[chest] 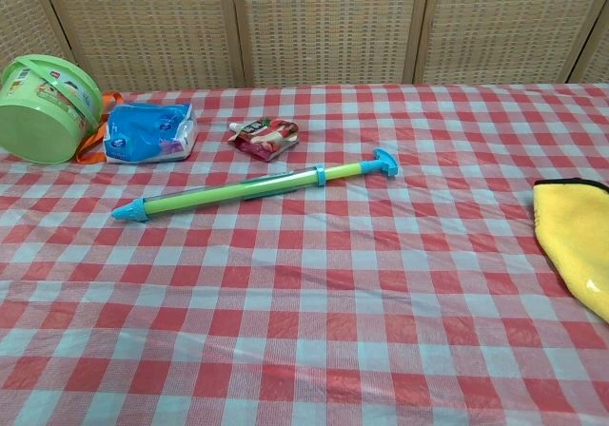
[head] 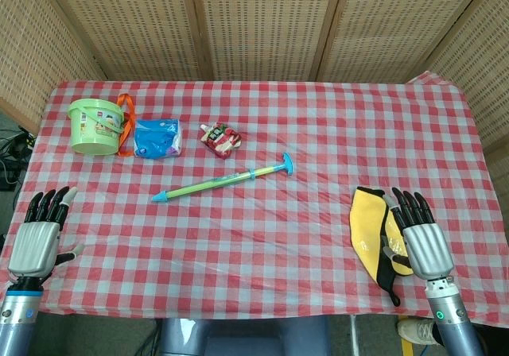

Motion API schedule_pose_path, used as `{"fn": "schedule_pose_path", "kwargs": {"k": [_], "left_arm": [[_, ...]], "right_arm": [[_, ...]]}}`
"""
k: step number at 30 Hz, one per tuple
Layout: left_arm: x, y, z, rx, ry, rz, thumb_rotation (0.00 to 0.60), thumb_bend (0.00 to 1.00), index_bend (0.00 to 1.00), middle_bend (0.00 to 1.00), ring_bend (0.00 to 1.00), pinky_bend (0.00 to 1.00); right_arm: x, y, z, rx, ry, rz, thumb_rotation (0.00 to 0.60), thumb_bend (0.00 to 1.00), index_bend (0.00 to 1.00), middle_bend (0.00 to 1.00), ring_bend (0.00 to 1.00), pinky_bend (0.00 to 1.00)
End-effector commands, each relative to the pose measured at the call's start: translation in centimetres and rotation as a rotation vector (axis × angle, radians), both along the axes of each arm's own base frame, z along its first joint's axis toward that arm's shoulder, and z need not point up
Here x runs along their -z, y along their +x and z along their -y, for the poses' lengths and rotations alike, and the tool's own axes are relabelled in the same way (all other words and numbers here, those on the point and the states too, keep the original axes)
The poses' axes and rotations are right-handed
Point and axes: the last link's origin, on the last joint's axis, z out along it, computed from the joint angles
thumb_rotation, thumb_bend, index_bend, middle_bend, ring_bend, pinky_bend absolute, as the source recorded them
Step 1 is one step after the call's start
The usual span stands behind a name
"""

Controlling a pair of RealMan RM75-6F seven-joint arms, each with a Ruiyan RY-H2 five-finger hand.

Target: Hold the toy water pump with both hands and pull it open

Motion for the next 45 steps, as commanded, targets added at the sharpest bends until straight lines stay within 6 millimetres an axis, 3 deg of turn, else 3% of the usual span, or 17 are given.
{"fn": "schedule_pose_path", "kwargs": {"k": [1,30,32,35,37,42,45], "left_arm": [[0.0,0.0,0.0,0.0,-0.002,-0.001,0.6,0.04,0.0,0.0,0.0,0.0],[-0.1,0.5,0.1,0.022,0.0,0.01,0.6,0.04,0.0,0.0,0.0,0.0],[-0.1,0.5,0.1,0.021,0.004,0.013,0.6,0.04,0.0,0.0,0.0,0.0],[-0.1,0.5,-0.1,0.019,0.001,0.013,0.6,0.04,0.0,0.0,0.0,0.0],[0.0,0.4,-0.2,0.017,0.0,0.012,0.6,0.04,0.0,0.0,0.0,0.0],[0.3,0.2,-0.6,0.003,-0.013,0.015,0.6,0.04,0.0,0.0,0.0,0.0],[0.4,0.0,-0.8,-0.01,-0.019,0.015,0.6,0.04,0.0,0.0,0.0,0.0]], "right_arm": [[0.0,0.0,0.0,0.002,0.001,-0.001,0.6,0.13,0.04,0.0,0.0,0.0],[0.3,0.0,0.2,-0.002,0.012,0.008,0.6,0.13,0.04,0.0,0.0,0.0],[0.2,0.2,0.4,-0.011,0.009,0.016,0.6,0.13,0.06,0.0,0.0,0.0],[0.1,1.8,2.6,-0.059,0.0,0.001,0.6,0.13,0.08,0.01,0.0,0.02],[0.0,2.7,3.9,-0.078,-0.009,-0.014,0.6,0.13,0.1,0.07,0.05,0.09],[0.1,5.4,7.3,-0.114,-0.015,-0.034,0.6,0.12,0.14,0.47,0.44,0.37],[0.6,6.9,9.5,-0.12,-0.009,-0.06,0.6,0.12,0.17,0.63,0.61,0.47]]}}
